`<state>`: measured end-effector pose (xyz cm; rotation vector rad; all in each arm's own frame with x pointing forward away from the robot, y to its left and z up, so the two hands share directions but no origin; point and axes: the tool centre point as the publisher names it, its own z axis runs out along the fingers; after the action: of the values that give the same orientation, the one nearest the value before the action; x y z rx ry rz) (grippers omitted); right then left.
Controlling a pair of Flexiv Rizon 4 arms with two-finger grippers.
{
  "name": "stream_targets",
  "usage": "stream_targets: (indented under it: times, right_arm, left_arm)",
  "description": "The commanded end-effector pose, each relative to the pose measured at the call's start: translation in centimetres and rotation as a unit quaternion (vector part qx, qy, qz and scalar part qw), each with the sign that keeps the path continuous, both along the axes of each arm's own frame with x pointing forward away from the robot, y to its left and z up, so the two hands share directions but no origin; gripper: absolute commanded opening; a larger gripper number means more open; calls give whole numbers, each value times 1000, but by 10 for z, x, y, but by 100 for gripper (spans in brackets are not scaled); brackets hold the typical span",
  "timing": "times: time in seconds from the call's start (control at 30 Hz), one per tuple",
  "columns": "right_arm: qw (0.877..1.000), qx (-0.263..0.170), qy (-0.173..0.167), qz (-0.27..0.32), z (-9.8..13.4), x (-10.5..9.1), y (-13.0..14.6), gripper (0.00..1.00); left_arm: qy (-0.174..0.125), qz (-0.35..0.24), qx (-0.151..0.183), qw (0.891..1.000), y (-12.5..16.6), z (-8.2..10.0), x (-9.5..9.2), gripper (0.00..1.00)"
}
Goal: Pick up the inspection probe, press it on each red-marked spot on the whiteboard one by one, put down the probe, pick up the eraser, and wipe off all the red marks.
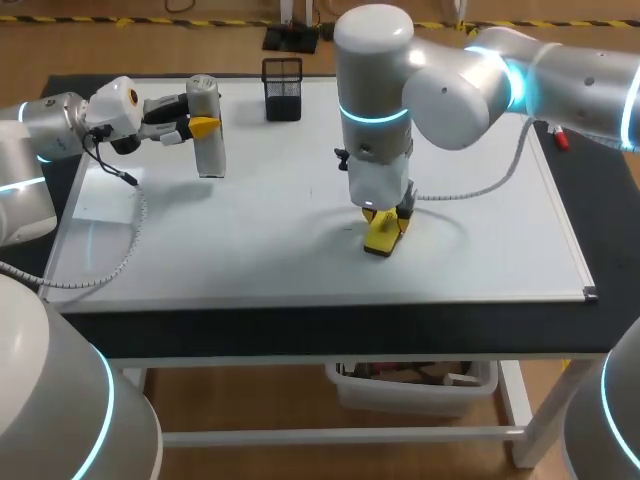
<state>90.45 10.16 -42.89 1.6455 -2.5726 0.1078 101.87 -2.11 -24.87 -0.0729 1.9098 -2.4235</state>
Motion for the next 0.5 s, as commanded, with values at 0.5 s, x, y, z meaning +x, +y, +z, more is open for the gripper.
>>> stream_targets:
  times: [0.5]
  right_arm:
    - [998,19,-29,45,39,35,16,0]
  left_arm:
    - [0,-2,0,1000,1,1,1,0]
